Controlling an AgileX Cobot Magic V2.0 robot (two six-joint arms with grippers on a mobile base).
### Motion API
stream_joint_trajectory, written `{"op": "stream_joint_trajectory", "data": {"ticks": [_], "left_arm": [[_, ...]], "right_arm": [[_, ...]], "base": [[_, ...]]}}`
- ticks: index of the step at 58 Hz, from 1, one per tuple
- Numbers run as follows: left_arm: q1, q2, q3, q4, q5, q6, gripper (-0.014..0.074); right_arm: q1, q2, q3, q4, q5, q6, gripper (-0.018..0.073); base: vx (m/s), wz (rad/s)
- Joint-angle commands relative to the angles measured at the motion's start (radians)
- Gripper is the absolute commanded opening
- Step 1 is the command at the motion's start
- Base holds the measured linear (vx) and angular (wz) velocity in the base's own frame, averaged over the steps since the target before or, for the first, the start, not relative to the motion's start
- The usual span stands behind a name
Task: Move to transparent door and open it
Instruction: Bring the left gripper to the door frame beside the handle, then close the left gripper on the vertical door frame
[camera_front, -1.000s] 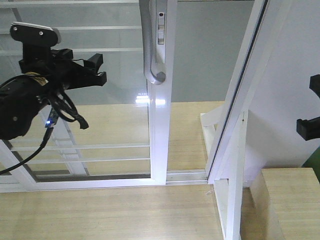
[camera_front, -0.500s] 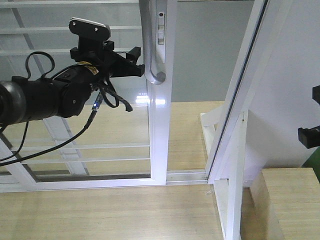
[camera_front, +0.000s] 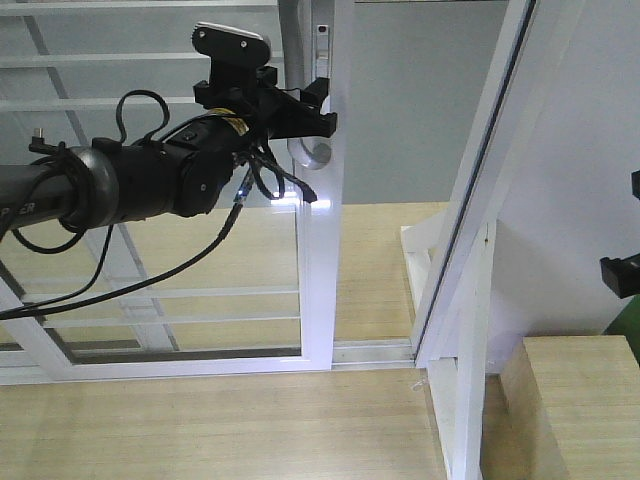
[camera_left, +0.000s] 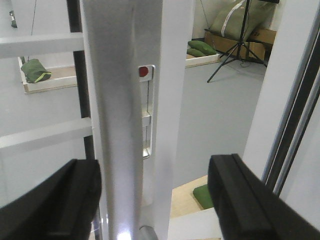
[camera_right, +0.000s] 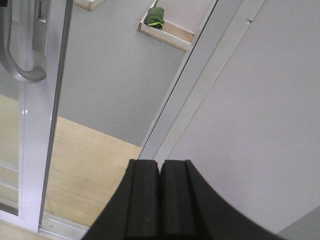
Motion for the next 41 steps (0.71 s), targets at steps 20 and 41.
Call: {"op": "stream_joint_trajectory", "data": {"ticks": [20,41], "left_arm": [[-0.002,0.023,-0.149,-0.008,-0.019,-0.005,0.0556],[0.01,0.051,-0.197,-0.008,0.001,0.0,0.0554]], "right_arm": [[-0.003,-0.006,-0.03,-0.019,-0.065,0.003,-0.0005],[-0.003,-0.006,-0.03,-0.018,-0.066,0.003,-0.0005]], "base": [[0.0,0.0],[0.0,0.0]]}}
